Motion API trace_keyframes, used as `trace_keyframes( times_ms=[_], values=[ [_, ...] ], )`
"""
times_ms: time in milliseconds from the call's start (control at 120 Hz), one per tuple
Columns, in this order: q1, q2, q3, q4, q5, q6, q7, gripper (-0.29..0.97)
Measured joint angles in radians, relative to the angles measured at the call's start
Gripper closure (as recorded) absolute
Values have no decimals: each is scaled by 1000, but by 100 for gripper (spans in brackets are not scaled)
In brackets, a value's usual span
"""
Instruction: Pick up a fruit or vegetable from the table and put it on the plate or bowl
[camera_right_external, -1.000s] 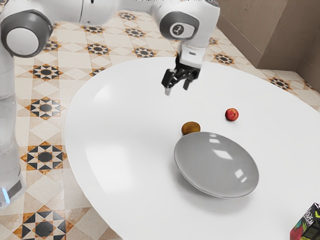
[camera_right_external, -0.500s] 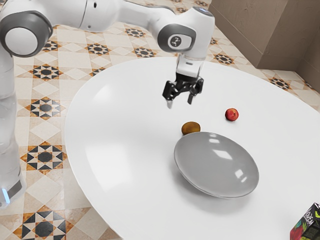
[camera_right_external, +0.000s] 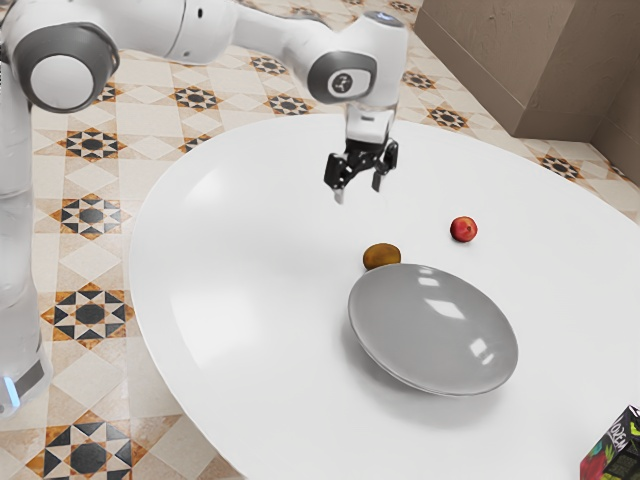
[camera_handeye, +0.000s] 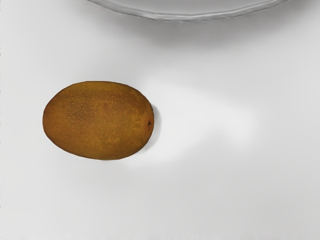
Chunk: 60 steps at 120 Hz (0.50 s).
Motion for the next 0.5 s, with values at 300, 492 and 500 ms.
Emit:
trace_keyframes(
  times_ms=[300, 492, 500],
  values=[
    [-43, 22, -3, -51, -36, 86, 20, 1],
    [-35, 41, -6, -55, -57, 121, 29, 1],
    [-35, 41, -6, -55, -58, 122, 29, 1]
  ],
)
